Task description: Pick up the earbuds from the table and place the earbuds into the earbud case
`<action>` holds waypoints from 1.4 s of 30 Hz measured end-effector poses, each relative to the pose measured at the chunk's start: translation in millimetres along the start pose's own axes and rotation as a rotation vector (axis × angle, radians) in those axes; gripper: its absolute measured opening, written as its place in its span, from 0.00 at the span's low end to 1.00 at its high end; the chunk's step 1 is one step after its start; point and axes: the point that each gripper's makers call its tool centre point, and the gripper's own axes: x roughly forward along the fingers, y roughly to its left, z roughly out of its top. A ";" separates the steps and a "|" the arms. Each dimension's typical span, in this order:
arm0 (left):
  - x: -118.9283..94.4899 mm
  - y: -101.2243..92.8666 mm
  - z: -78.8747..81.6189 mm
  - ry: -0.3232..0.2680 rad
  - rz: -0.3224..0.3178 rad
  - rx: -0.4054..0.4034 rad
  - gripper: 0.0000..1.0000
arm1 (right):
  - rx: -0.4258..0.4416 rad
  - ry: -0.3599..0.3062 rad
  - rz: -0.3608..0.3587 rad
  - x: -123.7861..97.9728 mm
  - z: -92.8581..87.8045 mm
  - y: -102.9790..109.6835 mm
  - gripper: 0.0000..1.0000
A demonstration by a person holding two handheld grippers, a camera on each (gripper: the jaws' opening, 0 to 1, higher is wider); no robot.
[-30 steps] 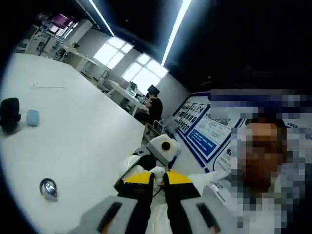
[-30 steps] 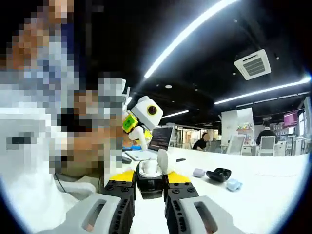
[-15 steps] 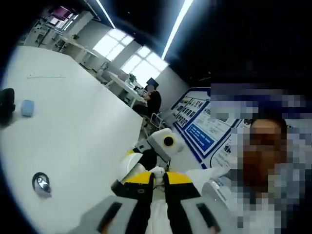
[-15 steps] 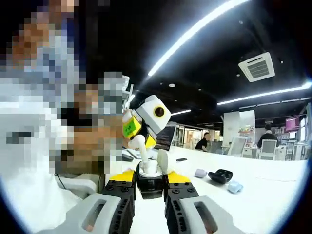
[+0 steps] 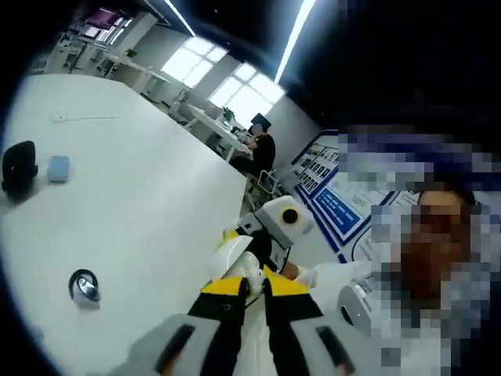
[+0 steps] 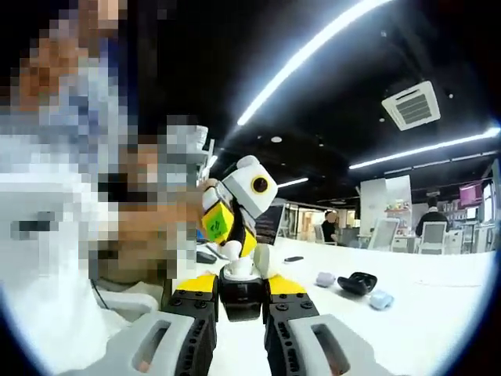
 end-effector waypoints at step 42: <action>14.0 2.5 38.0 -0.219 0.031 -0.194 0.11 | 0.005 0.017 -0.072 0.6 -18.9 -16.1 0.20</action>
